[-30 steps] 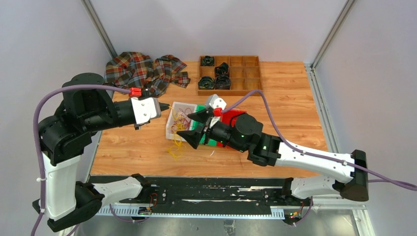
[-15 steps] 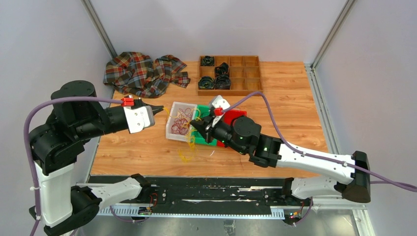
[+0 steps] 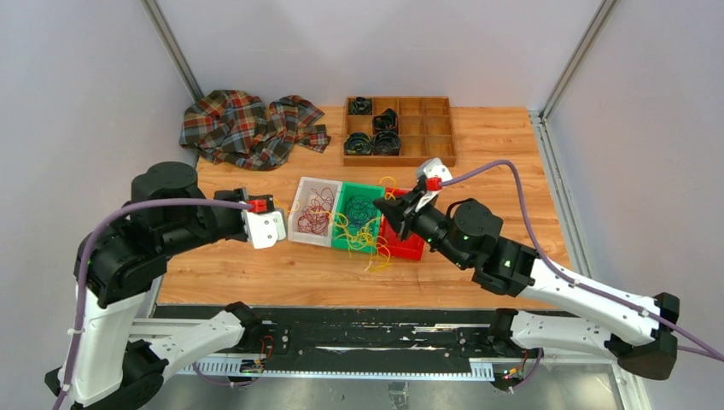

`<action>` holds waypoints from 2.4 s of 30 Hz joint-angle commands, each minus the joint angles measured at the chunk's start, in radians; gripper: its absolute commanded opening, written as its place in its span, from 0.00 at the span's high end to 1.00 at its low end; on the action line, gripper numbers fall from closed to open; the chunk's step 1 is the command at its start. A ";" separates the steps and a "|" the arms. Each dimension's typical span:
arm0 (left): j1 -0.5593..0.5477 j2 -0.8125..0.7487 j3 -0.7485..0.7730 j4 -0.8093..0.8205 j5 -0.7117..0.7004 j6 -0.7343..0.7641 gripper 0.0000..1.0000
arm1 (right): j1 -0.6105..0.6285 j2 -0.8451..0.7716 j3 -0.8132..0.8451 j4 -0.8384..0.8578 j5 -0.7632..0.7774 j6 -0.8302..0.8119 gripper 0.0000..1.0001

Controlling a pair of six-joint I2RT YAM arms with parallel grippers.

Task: Untangle the cables

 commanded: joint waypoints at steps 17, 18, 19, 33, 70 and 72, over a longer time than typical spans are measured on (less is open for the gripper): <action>-0.005 -0.271 -0.603 0.213 0.171 -0.315 0.14 | -0.149 0.073 0.181 -0.029 -0.343 0.201 0.99; -0.005 -0.268 -0.595 0.257 0.212 -0.362 0.14 | -0.149 0.092 0.190 -0.009 -0.363 0.216 0.99; -0.005 -0.269 -0.595 0.329 0.246 -0.406 0.14 | -0.149 0.109 0.199 0.010 -0.387 0.231 0.99; -0.005 -0.267 -0.769 0.864 0.343 -0.782 0.25 | -0.085 0.264 0.280 0.252 -0.483 0.368 0.99; 0.009 -0.241 -0.729 0.931 0.454 -1.025 0.99 | -0.053 0.102 0.080 0.163 -0.451 0.219 0.41; 0.010 -0.234 -0.714 0.931 0.444 -1.017 0.99 | -0.052 0.065 0.051 0.115 -0.443 0.179 0.41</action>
